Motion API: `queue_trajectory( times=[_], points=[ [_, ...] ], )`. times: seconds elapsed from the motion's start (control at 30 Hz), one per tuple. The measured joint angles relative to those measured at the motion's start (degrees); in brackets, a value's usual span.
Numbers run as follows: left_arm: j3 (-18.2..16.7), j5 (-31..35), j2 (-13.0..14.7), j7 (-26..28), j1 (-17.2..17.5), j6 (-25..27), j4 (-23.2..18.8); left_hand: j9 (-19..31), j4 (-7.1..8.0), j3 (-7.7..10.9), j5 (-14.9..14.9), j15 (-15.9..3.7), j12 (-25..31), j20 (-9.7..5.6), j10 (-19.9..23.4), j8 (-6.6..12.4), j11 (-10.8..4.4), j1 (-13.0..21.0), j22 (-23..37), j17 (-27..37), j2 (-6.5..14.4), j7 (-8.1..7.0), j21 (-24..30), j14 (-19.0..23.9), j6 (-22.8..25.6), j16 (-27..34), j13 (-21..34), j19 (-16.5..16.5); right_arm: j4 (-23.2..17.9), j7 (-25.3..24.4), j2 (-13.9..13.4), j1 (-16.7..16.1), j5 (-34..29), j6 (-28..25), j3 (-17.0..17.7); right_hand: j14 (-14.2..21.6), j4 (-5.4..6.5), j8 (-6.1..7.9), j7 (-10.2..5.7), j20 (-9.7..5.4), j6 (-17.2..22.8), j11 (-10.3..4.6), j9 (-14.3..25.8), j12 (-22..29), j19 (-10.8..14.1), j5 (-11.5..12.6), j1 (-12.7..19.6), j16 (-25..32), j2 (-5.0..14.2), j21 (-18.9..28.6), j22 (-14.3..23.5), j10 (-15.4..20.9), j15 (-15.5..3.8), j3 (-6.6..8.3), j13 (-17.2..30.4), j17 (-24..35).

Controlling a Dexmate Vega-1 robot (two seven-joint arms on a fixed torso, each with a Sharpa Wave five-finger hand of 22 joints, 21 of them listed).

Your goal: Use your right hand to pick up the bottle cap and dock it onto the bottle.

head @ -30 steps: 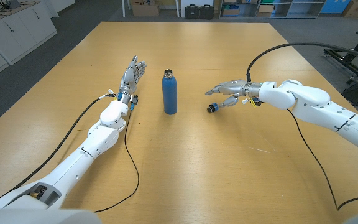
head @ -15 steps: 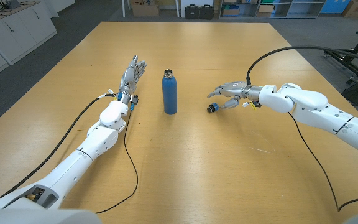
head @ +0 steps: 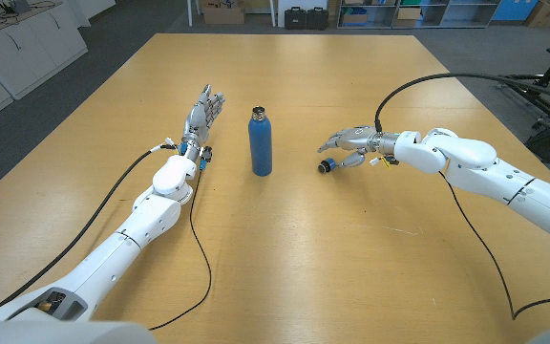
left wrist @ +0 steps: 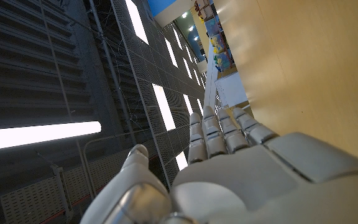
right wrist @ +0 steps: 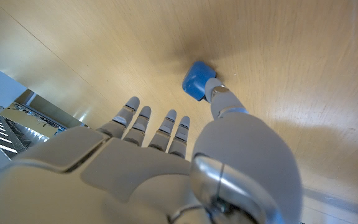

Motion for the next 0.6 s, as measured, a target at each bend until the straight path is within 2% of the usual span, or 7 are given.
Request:
queue_trajectory(
  times=[0.6],
  points=[
    [0.2, -0.3, -0.2, -0.8, 0.0, -0.1, 0.4, 0.0, -0.16, 0.16, 0.0, 0.0, 0.0, 0.0, 0.3, 0.0, -0.3, 0.0, 0.0, 0.0, 0.0, 0.29, -0.2, 0.0, 0.3, -0.5, 0.0, 0.0, 1.8, 1.5, 1.8, 1.1, -1.3, -2.4, -1.8, 1.4, 0.0, 0.22, -0.09, -0.19, 1.2, -0.21, 0.0, 0.5, 0.8, 0.0, 0.0, 0.6, 0.0, 0.0, 0.0, 2.0, -0.68, 0.0, 0.0, 0.0]
  ],
)
